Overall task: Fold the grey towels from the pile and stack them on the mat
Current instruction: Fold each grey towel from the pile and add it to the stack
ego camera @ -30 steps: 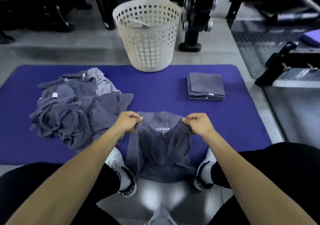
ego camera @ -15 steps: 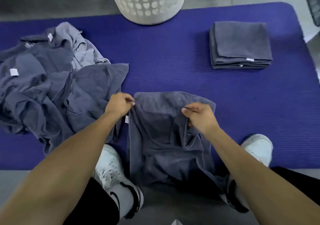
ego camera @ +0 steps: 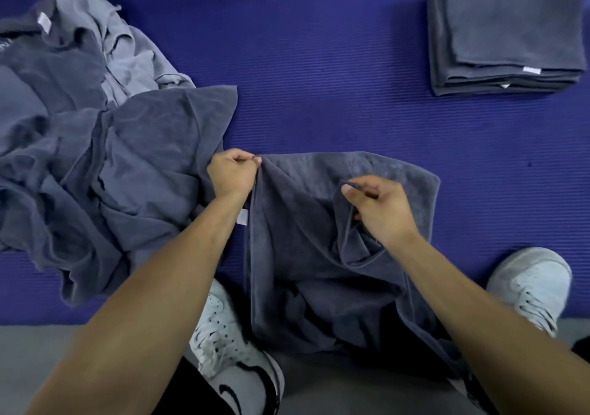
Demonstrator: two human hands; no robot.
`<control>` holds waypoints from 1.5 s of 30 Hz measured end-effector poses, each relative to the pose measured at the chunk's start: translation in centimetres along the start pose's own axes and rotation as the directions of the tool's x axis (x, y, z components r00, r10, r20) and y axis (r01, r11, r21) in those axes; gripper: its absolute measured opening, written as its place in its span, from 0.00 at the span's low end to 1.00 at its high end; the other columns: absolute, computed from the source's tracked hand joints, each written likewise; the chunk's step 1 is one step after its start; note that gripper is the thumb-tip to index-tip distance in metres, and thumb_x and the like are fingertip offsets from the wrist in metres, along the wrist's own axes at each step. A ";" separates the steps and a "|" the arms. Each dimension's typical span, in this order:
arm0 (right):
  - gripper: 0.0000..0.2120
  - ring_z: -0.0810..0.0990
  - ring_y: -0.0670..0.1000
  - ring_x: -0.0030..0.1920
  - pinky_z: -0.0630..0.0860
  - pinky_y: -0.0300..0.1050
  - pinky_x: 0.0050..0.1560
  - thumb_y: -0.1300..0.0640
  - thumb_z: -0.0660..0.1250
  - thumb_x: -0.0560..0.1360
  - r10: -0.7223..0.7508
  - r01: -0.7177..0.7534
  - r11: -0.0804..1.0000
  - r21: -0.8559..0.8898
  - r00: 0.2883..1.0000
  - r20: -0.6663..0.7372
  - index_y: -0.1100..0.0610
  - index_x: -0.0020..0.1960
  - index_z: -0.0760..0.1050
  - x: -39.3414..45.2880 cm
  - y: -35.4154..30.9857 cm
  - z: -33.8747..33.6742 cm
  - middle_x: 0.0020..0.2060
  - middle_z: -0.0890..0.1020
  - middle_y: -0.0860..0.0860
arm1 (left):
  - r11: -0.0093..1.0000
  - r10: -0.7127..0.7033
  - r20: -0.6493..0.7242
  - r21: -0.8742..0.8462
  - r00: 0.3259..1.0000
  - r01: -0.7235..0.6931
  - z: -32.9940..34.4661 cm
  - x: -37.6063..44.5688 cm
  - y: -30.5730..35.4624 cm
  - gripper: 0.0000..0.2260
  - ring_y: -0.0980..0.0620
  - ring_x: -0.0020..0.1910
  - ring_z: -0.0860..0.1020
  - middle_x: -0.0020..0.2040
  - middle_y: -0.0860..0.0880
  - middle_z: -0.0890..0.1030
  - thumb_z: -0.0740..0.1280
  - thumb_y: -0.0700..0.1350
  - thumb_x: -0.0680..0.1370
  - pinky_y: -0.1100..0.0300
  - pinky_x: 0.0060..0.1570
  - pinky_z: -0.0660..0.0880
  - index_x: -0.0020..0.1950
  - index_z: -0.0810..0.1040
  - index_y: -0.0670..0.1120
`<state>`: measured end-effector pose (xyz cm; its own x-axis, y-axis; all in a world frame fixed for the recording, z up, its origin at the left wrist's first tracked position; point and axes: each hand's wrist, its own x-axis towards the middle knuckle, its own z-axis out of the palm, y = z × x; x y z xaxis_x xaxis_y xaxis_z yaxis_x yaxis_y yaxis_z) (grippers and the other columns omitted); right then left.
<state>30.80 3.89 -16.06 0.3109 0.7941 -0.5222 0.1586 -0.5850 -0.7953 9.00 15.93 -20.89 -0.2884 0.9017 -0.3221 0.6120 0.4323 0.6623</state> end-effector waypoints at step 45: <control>0.10 0.80 0.50 0.46 0.79 0.46 0.47 0.53 0.75 0.72 0.089 -0.191 0.925 -0.327 0.949 -0.303 0.53 0.46 0.75 6.5 5.8 -11.6 0.43 0.79 0.48 | 0.989 0.003 0.449 -0.131 0.893 0.063 9.6 -13.2 5.6 0.03 0.51 0.47 0.82 0.46 0.51 0.82 0.67 0.46 0.79 0.53 0.50 0.80 0.47 0.76 0.52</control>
<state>44.59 3.75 -20.51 0.5929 0.6518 -0.4728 0.3942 -0.7469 -0.5354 23.30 6.40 -19.42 0.0749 0.8042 -0.5896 0.4906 0.4850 0.7239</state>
